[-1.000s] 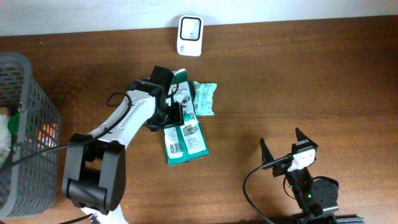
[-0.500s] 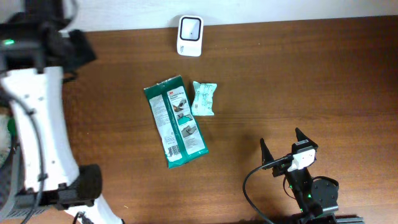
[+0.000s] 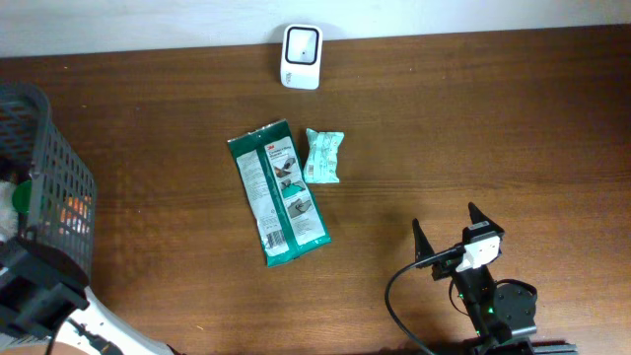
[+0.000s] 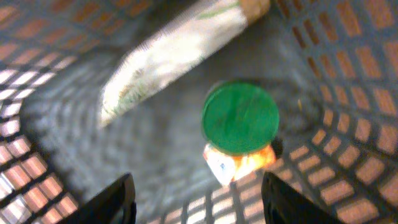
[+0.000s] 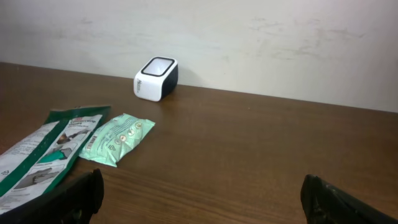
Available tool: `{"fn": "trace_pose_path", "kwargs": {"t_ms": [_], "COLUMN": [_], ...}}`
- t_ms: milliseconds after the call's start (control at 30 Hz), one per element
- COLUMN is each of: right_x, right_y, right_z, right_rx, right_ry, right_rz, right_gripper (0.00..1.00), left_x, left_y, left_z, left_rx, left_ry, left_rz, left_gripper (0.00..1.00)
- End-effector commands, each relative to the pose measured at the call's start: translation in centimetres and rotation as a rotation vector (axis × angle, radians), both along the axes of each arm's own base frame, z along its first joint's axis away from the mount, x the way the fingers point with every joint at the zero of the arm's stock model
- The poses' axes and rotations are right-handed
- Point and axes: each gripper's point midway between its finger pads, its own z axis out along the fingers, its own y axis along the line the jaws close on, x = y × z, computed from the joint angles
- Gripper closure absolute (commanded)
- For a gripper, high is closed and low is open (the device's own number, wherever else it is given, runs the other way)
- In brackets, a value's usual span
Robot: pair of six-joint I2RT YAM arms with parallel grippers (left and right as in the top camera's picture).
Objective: Scan the item barcode
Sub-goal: 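Grasp the green-lidded jar in the basket with the left gripper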
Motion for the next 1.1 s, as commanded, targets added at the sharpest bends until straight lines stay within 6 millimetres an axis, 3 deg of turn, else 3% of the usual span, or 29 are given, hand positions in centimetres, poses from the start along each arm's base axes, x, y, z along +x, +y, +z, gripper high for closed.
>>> {"fn": "trace_pose_path", "kwargs": {"t_ms": [0,67,133,167,333,500,533,633,700,800,867,1067], "right_x": [-0.1,-0.1,-0.1,-0.1,-0.1,-0.1,-0.1,-0.1,-0.1,-0.1,-0.1,-0.1], "right_y": [0.2,0.2,0.2,0.2,0.2,0.2,0.2,0.2,0.2,0.2,0.2,0.2], "right_z": [-0.2,-0.2,-0.2,-0.2,-0.2,-0.2,-0.2,-0.2,-0.2,-0.2,-0.2,-0.2], "right_rx": [0.001,0.001,0.001,0.001,0.001,0.001,0.001,0.001,0.001,0.001,0.001,0.001], "right_ry": [0.002,0.002,0.002,0.002,0.002,0.002,0.002,0.002,0.002,0.002,0.002,0.002], "right_rz": [0.008,0.008,0.008,0.008,0.008,0.008,0.008,0.008,0.008,0.008,0.008,0.008], "right_gripper": [0.02,0.02,0.02,0.02,0.02,0.02,0.02,0.02,0.02,0.02,0.02,0.02], "left_x": [0.7,0.9,1.2,1.5,1.8,1.9,1.9,2.0,3.5,3.8,3.7,2.6], "left_y": [-0.9,-0.8,-0.5,-0.2,0.0,0.0,-0.1,0.0,-0.6,-0.8,-0.8,-0.4], "left_z": [-4.9,-8.1,-9.5,-9.5,-9.2,-6.0,-5.8,-5.8,-6.0,-9.0,-10.7,-11.6], "left_rx": [-0.083,-0.088,-0.077,-0.066,-0.054,-0.046,-0.047,-0.044,-0.071,-0.127,-0.154,-0.146], "left_ry": [0.025,0.033,0.022,0.011,-0.001,-0.016,-0.018,-0.022,-0.08,-0.043,-0.017,0.052], "left_rz": [-0.157,-0.173,-0.176,-0.177,-0.177,-0.177,-0.178,-0.178,-0.289,-0.321,-0.321,-0.308], "left_gripper": [0.36,0.3,0.23,0.18,0.18,0.12,0.04,0.01,0.01,0.0,0.04,0.48]}}
